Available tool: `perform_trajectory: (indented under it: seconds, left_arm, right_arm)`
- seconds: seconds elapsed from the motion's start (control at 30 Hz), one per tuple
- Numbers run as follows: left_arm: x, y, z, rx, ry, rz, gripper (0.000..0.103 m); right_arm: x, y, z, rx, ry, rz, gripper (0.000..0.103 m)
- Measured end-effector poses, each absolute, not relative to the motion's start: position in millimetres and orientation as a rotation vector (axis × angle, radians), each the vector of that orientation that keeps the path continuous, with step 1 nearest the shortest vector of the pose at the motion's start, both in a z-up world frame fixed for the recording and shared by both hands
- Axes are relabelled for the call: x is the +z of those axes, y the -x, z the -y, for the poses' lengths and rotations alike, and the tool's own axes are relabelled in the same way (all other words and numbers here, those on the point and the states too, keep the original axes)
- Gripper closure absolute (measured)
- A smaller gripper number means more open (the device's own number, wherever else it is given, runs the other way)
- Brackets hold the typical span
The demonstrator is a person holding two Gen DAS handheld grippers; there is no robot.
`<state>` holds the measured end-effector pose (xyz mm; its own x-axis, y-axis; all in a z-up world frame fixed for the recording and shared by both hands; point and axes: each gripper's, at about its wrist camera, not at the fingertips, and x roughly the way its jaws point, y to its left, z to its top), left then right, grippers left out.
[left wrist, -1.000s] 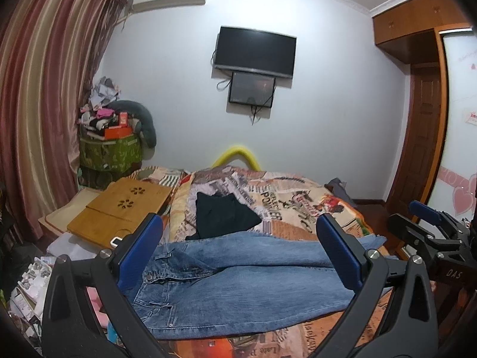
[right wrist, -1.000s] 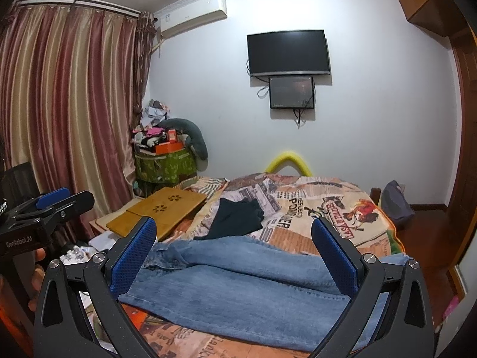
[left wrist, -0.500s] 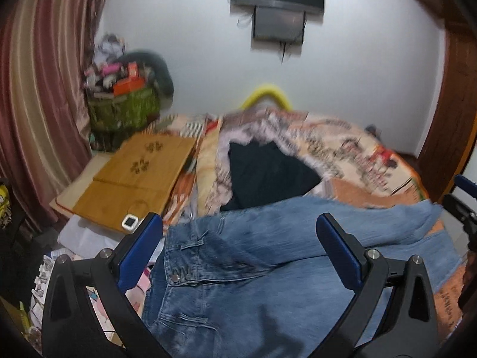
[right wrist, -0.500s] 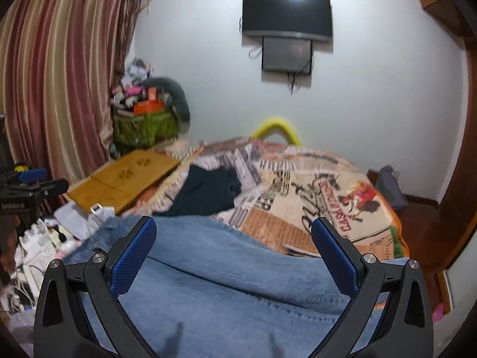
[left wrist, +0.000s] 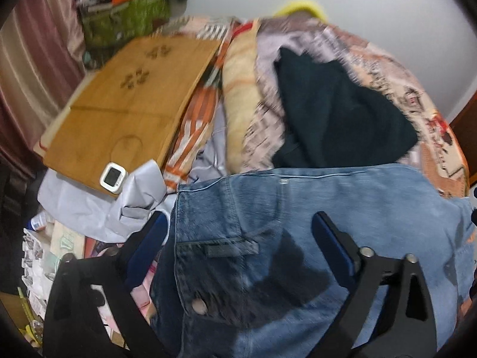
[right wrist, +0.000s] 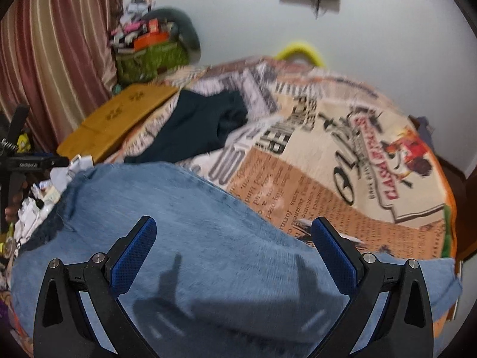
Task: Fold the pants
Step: 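Lower both grippers onto the jeans waistband and close on it, then lift the waistband with both grippers and fold it over toward the hems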
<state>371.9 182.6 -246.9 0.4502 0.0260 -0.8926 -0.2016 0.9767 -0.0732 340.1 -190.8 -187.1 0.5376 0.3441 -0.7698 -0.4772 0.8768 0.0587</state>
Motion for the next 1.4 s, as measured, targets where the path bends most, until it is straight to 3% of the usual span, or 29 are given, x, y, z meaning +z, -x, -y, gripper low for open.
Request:
perform_trajectory:
  seconds: [0.1,0.23,0.37,0.43,0.57,0.67,0.7,0.73,0.8,0.97,1.1,1.4]
  left_arm:
    - [-271,-390,-194,0.143,0.195,-1.162,0.014]
    - [-300,-408,-207,0.164,0.204,-1.23,0.026]
    - [-314,-415,-202,0.104,0.215,-1.259,0.035]
    - [-321,-418,-195,0.074,0.204,-1.282,0.047]
    - [-330,-421,-185,0.076,0.161,-1.281,0.052]
    - [-328,-420,-180,0.084,0.127,-1.265,0.06]
    - [-327,-420,-178,0.095,0.111,-1.257,0.077]
    - [-325,-419,-178,0.132,0.079,-1.256,0.086]
    - [-324,-421,-181,0.127,0.1,-1.256,0.087]
    - [-318,-420,-177,0.132,0.073,-1.243,0.094]
    - [-305,-418,-172,0.143,0.058,-1.211,0.098]
    - [-216,-401,-171,0.143,0.044,-1.031,0.098]
  right_arm:
    - [-203,-361,188,0.527,0.169,-0.947,0.003]
    - [-217,-377,184,0.571,0.172,-1.014,0.008]
    - [-227,-385,174,0.616,0.184,-1.037,0.014]
    - [-230,-389,168,0.643,0.184,-1.046,0.019]
    - [-238,-400,155,0.668,0.205,-1.062,0.029]
    - [-242,-405,148,0.659,0.231,-1.05,0.03]
    - [-242,-405,147,0.657,0.239,-1.045,0.032]
    - [-242,-405,147,0.652,0.239,-1.04,0.034]
    - [-242,-405,150,0.626,0.24,-1.032,0.056]
    - [-245,-395,151,0.646,0.26,-1.039,0.091]
    - [-238,-387,151,0.631,0.264,-1.003,0.097]
    - [-165,-371,164,0.577,0.227,-0.802,0.097]
